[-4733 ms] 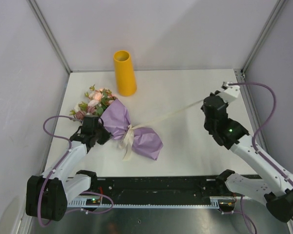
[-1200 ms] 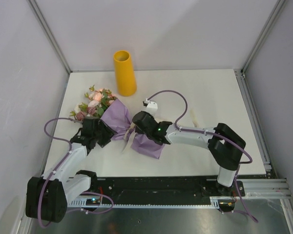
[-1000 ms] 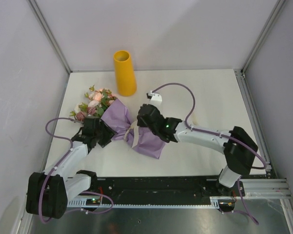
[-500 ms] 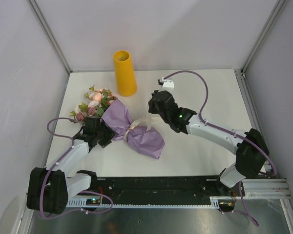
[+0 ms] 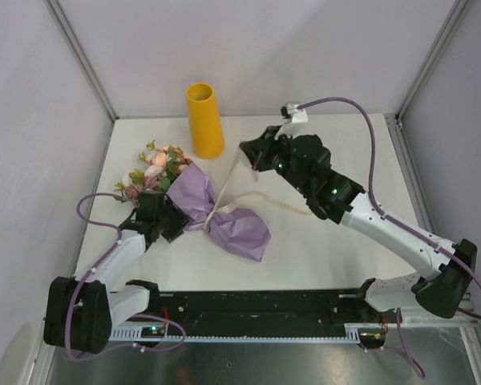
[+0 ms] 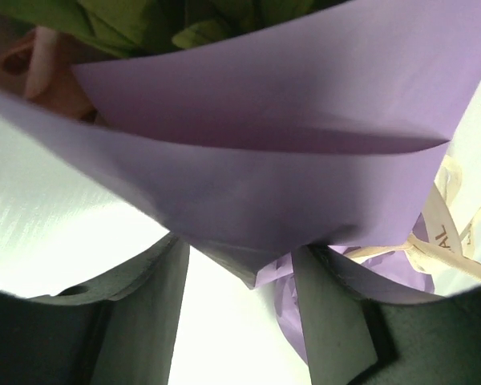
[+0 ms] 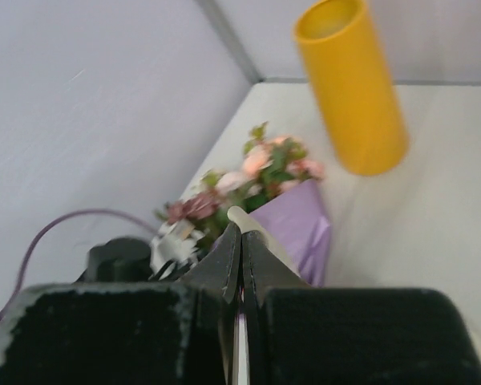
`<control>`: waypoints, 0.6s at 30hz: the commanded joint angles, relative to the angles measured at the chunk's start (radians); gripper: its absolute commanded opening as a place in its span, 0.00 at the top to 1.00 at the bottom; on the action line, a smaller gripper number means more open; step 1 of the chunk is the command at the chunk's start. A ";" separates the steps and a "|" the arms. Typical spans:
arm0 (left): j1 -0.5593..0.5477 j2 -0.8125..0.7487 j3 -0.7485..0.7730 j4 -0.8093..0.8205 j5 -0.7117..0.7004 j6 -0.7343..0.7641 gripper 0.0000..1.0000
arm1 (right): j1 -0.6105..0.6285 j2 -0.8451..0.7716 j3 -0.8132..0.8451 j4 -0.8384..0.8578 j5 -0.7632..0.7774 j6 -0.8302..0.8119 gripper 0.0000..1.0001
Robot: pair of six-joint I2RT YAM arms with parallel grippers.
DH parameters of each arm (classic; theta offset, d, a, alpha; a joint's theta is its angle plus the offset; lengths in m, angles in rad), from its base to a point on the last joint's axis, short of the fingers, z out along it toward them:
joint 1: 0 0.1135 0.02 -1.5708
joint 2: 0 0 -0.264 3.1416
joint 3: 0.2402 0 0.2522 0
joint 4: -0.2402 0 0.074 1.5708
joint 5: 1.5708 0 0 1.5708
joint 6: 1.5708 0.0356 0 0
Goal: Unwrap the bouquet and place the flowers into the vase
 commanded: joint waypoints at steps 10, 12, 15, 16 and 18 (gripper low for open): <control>0.008 -0.243 0.175 -0.080 -0.037 0.096 0.37 | 0.289 0.082 0.037 0.006 -0.135 0.078 1.00; 0.007 -0.264 0.204 -0.105 -0.060 0.136 0.36 | 0.318 0.115 0.021 0.028 -0.135 0.110 1.00; 0.008 -0.293 0.248 -0.154 -0.108 0.216 0.34 | 0.351 0.188 0.010 0.042 -0.111 0.144 1.00; 0.008 -0.307 0.264 -0.174 -0.132 0.241 0.34 | 0.359 0.211 0.007 0.051 -0.116 0.149 1.00; 0.008 -0.332 0.281 -0.204 -0.180 0.269 0.33 | 0.375 0.262 -0.001 0.070 -0.117 0.156 1.00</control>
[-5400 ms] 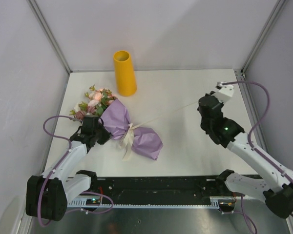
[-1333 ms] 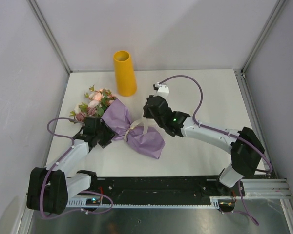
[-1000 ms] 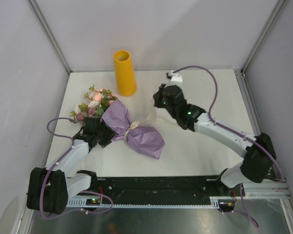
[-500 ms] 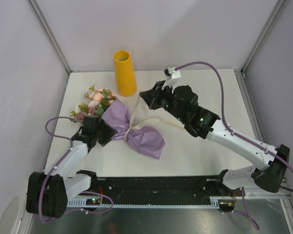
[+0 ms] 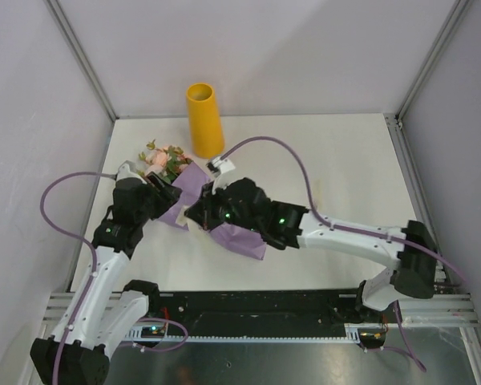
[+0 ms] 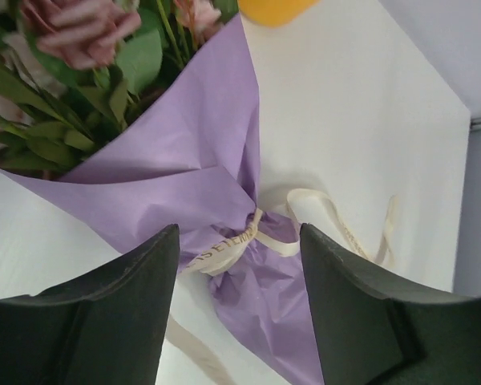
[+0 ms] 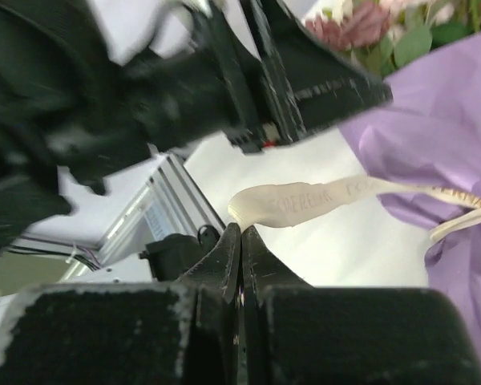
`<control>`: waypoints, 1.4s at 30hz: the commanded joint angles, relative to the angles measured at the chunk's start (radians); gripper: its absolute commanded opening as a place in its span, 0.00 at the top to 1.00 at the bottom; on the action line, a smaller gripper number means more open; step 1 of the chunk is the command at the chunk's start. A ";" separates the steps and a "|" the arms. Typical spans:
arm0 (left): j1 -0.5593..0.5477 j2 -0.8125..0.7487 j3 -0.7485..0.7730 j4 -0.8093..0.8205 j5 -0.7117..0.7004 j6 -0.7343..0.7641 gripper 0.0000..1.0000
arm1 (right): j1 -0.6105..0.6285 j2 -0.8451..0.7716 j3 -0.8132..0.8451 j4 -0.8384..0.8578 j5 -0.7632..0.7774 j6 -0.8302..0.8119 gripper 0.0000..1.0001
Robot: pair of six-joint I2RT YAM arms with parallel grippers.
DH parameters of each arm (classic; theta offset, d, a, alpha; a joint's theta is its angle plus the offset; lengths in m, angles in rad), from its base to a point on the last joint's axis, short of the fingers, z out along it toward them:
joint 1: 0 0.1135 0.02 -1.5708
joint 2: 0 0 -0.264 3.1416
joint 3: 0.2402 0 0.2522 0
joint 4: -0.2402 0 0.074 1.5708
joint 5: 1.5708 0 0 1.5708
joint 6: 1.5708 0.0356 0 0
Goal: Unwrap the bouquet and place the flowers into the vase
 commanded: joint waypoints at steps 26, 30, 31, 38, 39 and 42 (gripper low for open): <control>0.009 -0.048 -0.012 -0.132 -0.063 0.123 0.30 | 0.054 0.242 -0.021 -0.187 0.482 0.250 0.57; 0.009 -0.029 -0.024 -0.109 -0.056 0.125 0.30 | 0.006 0.248 -0.020 -0.149 0.463 0.276 0.58; 0.009 -0.025 -0.027 -0.104 -0.054 0.123 0.30 | -0.004 0.253 -0.018 -0.142 0.458 0.287 0.58; 0.009 0.011 -0.062 -0.075 -0.022 0.113 0.30 | -0.068 0.287 -0.012 -0.091 0.426 0.327 0.58; 0.009 0.011 -0.063 -0.075 -0.018 0.111 0.31 | -0.071 0.291 -0.009 -0.086 0.426 0.325 0.58; 0.009 0.010 -0.070 -0.069 -0.020 0.102 0.32 | -0.079 0.305 -0.002 -0.085 0.423 0.336 0.59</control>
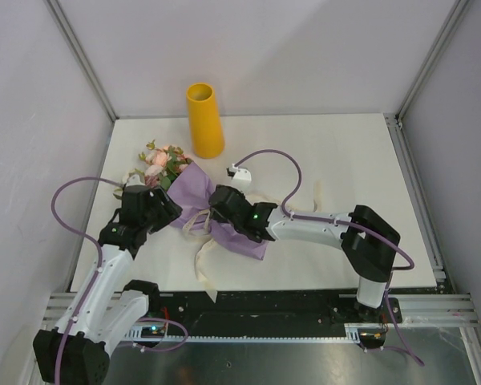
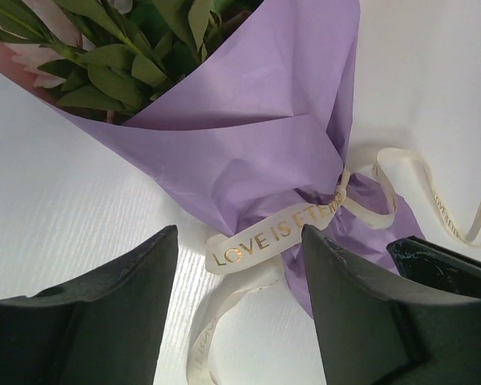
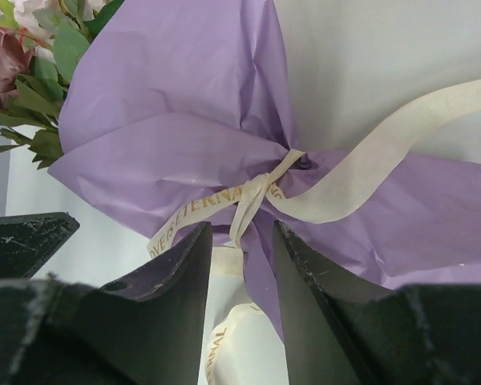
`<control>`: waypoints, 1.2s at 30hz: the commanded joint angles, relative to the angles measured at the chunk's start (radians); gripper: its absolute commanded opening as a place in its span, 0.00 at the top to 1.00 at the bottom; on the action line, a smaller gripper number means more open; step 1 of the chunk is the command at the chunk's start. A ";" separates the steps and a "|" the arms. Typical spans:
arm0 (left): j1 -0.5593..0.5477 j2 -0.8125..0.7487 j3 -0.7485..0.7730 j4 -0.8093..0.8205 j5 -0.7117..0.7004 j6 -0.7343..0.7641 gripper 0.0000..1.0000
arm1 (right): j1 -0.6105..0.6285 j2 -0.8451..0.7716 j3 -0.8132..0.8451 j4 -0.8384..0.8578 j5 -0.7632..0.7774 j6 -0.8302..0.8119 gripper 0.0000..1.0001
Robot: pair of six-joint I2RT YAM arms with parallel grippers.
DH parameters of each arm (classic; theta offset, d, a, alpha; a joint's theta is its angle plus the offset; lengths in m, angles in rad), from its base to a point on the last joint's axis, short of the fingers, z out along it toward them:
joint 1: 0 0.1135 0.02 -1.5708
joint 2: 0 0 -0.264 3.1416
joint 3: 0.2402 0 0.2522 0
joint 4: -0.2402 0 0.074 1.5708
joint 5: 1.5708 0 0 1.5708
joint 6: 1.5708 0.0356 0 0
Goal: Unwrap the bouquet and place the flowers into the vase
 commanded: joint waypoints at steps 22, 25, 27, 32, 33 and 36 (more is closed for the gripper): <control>0.019 0.092 -0.070 0.089 0.117 -0.098 0.40 | -0.026 0.126 0.042 0.121 -0.042 0.130 0.62; 0.020 0.099 -0.072 0.099 0.120 -0.102 0.40 | -0.028 0.133 0.042 0.122 -0.040 0.131 0.63; 0.020 0.108 -0.076 0.106 0.122 -0.108 0.41 | -0.031 0.137 0.042 0.123 -0.042 0.136 0.63; 0.019 0.125 -0.087 0.127 0.132 -0.123 0.42 | -0.034 0.147 0.042 0.128 -0.046 0.144 0.65; 0.020 0.127 -0.089 0.129 0.131 -0.125 0.43 | -0.035 0.149 0.042 0.128 -0.045 0.144 0.65; 0.020 0.131 -0.091 0.134 0.124 -0.128 0.44 | -0.038 0.153 0.042 0.119 -0.037 0.156 0.66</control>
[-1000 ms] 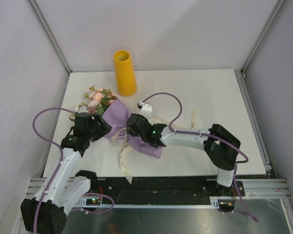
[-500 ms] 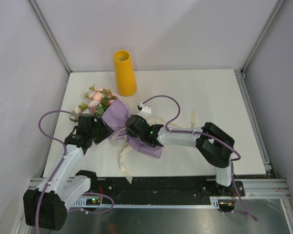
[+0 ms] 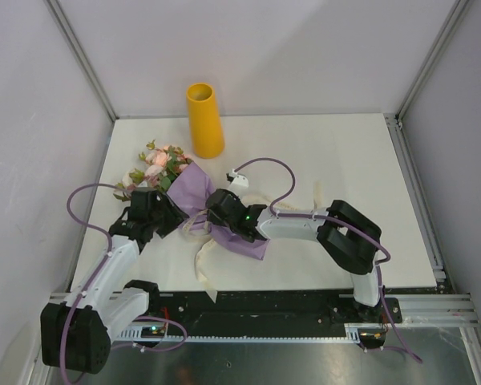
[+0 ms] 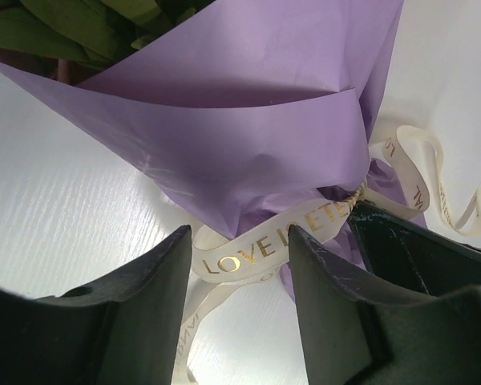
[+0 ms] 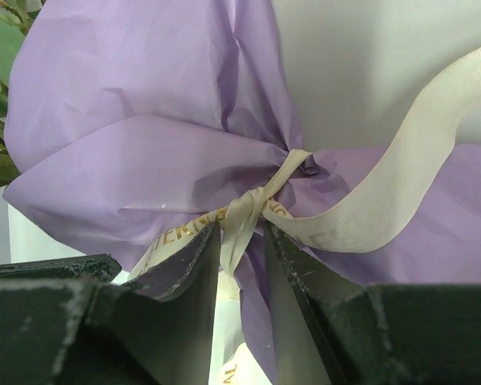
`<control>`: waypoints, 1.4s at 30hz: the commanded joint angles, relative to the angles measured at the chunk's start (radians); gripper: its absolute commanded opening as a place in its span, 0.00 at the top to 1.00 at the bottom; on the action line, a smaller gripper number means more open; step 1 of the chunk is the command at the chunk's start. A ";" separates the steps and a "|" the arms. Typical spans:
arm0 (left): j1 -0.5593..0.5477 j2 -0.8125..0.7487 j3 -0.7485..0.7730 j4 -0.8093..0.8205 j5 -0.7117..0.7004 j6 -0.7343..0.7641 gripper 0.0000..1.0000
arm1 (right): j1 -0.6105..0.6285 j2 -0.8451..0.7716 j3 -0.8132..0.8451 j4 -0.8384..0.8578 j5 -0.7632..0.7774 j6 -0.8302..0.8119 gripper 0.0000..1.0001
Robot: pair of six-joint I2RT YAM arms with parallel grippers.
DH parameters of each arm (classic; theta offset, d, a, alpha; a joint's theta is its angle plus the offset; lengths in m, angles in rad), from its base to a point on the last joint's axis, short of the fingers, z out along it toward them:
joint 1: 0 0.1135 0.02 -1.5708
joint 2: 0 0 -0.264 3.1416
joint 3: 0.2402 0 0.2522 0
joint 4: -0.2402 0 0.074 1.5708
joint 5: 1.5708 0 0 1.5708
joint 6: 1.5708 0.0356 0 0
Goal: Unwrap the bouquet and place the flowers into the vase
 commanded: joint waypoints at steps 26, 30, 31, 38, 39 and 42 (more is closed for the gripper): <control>0.008 0.044 -0.029 0.091 -0.022 -0.073 0.87 | 0.006 -0.045 0.037 0.067 0.051 -0.068 1.00; 0.008 0.049 -0.028 0.090 -0.035 -0.074 0.99 | 0.001 -0.073 0.036 0.044 0.051 -0.077 1.00; 0.008 0.052 -0.027 0.090 -0.037 -0.073 0.99 | -0.001 -0.079 0.036 0.042 0.043 -0.078 1.00; 0.010 0.054 -0.034 0.090 -0.065 -0.079 1.00 | -0.010 -0.123 0.017 0.040 0.020 -0.117 1.00; 0.009 0.054 -0.034 0.090 -0.066 -0.080 1.00 | -0.009 -0.129 0.015 0.040 0.021 -0.120 1.00; 0.011 0.054 -0.035 0.089 -0.081 -0.084 1.00 | -0.008 -0.145 0.004 0.039 0.021 -0.118 1.00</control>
